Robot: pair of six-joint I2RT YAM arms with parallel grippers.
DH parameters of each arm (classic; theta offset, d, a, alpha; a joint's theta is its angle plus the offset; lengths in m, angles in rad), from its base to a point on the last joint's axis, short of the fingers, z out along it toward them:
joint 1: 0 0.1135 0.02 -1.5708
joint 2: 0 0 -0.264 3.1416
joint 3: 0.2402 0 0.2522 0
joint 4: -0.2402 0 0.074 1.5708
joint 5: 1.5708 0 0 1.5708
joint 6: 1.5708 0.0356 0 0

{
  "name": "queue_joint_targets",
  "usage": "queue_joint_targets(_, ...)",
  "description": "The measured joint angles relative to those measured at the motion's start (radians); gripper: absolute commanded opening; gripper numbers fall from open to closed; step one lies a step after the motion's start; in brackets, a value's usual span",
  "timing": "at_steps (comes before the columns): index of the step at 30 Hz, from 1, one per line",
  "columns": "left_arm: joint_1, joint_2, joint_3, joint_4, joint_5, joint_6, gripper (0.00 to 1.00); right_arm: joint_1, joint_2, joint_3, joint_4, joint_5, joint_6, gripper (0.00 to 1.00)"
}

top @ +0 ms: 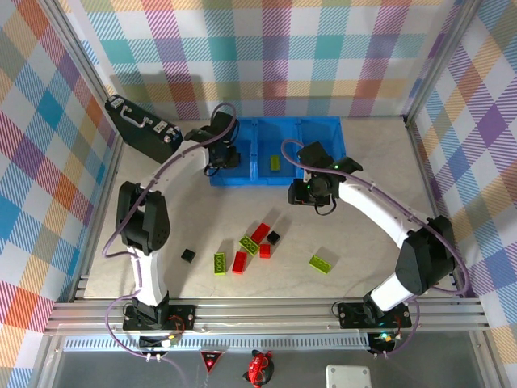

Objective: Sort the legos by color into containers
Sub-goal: Place the lego in the container.

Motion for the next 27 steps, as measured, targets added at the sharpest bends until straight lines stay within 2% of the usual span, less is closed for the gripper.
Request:
queue_joint_targets(9, 0.022, 0.161, 0.188, -0.002, -0.053, 0.043, 0.22, 0.000, -0.074, -0.030, -0.004, 0.018, 0.003, 0.45)
queue_joint_targets(17, 0.061, 0.260, 0.268, 0.002, -0.053, 0.054, 0.22, 0.000, -0.098, -0.068, -0.010, 0.027, 0.011, 0.45)
queue_joint_targets(27, 0.068, 0.384, 0.380, 0.001, -0.080, 0.080, 0.23, 0.000, -0.111, -0.078, -0.023, 0.041, 0.019, 0.45)
